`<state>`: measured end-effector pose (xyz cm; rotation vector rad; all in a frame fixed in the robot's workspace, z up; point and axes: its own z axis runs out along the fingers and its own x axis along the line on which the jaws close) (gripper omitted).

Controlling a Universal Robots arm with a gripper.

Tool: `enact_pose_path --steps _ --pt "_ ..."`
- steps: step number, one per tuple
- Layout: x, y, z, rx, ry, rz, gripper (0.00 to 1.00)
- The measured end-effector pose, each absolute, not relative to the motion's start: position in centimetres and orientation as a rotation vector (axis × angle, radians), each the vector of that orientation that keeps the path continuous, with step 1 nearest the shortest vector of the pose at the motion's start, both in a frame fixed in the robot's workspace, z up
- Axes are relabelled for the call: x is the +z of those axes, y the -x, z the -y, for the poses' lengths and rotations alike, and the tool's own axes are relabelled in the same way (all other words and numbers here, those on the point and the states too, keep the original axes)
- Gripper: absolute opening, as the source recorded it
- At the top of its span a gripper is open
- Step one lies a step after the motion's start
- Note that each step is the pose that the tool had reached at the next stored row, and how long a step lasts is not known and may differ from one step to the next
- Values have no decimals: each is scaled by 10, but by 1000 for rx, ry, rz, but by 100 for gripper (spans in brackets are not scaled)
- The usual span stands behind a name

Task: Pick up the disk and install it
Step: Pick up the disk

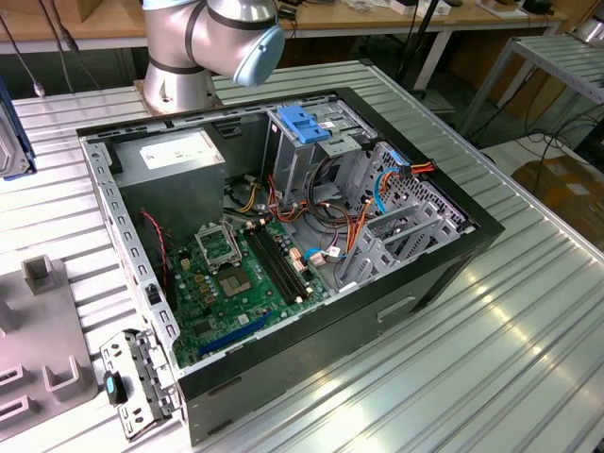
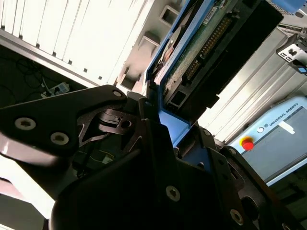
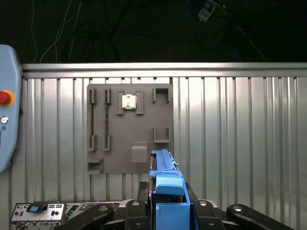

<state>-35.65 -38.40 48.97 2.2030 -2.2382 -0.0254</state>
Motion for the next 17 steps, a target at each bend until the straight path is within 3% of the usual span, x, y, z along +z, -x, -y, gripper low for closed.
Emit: enact_pose_path --steps 17 --pt "490 318 389 -26 -2203 2238 37"
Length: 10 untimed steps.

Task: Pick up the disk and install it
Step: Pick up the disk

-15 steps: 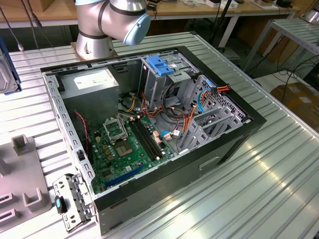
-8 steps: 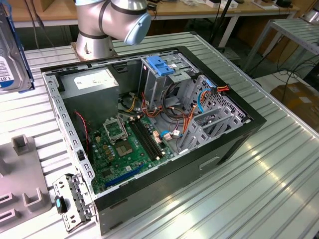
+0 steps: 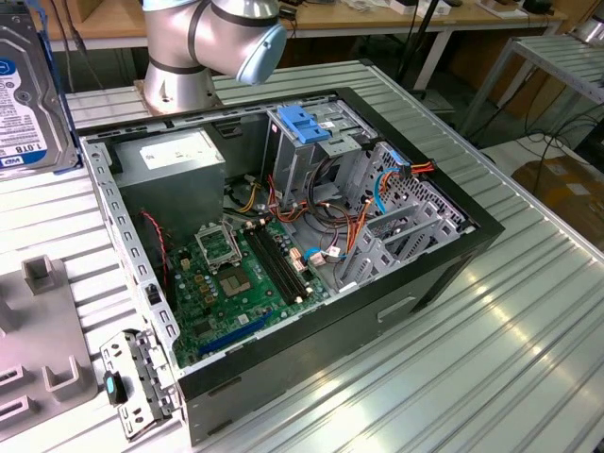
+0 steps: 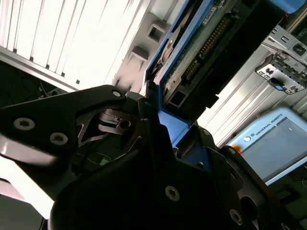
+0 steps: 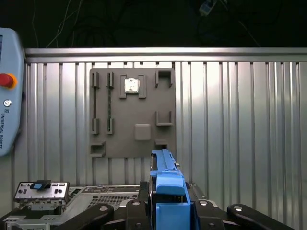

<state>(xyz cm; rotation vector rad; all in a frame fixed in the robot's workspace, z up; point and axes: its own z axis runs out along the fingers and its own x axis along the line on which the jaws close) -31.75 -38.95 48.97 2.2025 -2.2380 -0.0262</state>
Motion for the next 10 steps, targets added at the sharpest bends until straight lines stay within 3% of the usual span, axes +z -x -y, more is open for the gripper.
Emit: enact_pose_path --steps 10 --pt "490 297 393 -27 -2202 2237 37"
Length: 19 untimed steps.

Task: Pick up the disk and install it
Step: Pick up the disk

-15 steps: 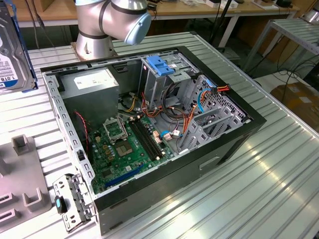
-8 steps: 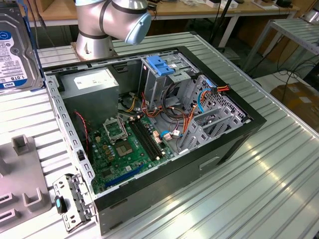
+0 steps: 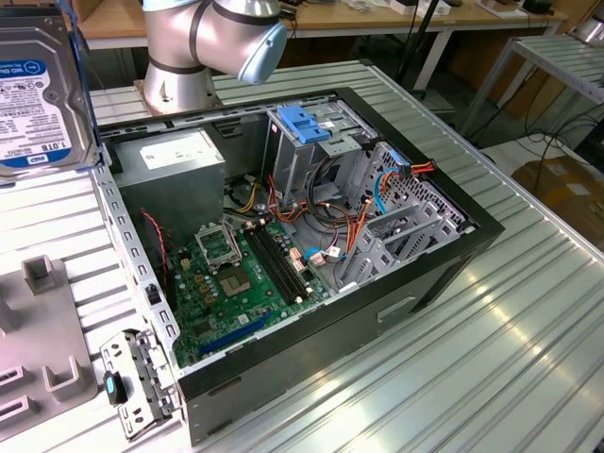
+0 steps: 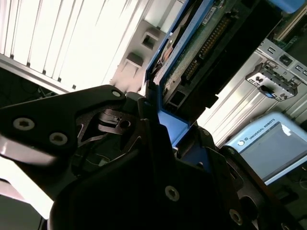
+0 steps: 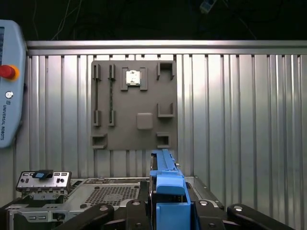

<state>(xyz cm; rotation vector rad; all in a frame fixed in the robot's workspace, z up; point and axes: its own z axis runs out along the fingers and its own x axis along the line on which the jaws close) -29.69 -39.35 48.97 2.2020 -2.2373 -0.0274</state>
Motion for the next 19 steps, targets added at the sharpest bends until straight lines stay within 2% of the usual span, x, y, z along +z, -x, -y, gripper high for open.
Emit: enact_pose_path --steps 8,13,19 --pt "490 276 398 -29 -2201 2237 37" --pt "490 236 434 -31 -2200 2236 37" --pt "490 225 441 -31 -2200 2235 37"
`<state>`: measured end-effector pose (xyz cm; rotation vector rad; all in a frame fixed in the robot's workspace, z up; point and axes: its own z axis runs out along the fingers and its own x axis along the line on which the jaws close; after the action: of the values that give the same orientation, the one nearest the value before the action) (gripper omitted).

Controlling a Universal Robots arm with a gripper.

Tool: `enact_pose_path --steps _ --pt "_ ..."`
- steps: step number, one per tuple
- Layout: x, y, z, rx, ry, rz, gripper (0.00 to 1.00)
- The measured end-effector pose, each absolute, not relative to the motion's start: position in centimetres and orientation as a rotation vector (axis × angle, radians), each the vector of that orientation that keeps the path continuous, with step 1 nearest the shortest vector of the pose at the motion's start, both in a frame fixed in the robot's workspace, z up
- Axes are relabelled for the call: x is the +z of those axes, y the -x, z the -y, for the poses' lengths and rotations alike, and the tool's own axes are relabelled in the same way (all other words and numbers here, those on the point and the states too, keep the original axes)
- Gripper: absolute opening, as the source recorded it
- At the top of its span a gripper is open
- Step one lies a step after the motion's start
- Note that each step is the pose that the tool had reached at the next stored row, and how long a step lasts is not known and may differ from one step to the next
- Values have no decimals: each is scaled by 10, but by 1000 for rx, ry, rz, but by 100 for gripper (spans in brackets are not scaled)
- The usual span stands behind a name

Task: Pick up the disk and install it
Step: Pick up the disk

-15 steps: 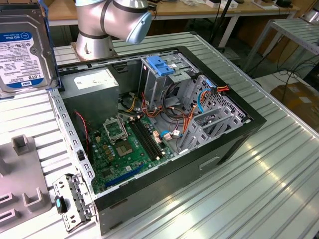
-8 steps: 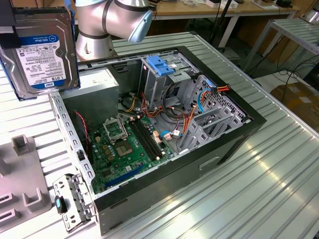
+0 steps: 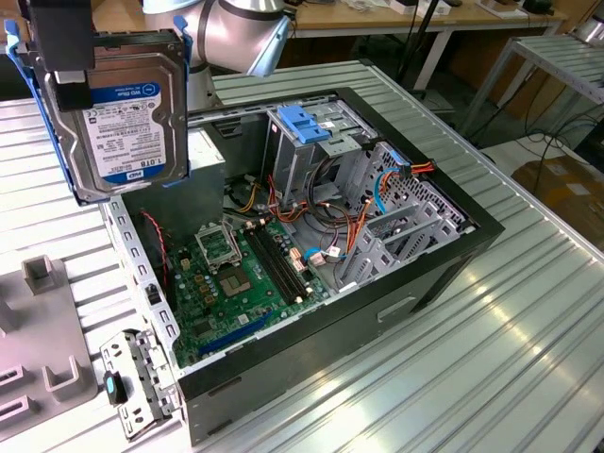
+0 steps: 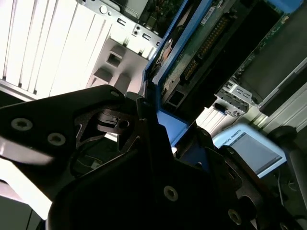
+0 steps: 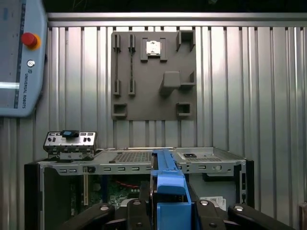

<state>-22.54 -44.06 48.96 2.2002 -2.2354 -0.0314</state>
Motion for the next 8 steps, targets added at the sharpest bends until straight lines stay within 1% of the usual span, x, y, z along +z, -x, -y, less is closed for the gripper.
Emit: enact_pose_path --steps 8 --pt "490 213 450 -32 -2200 2235 37"
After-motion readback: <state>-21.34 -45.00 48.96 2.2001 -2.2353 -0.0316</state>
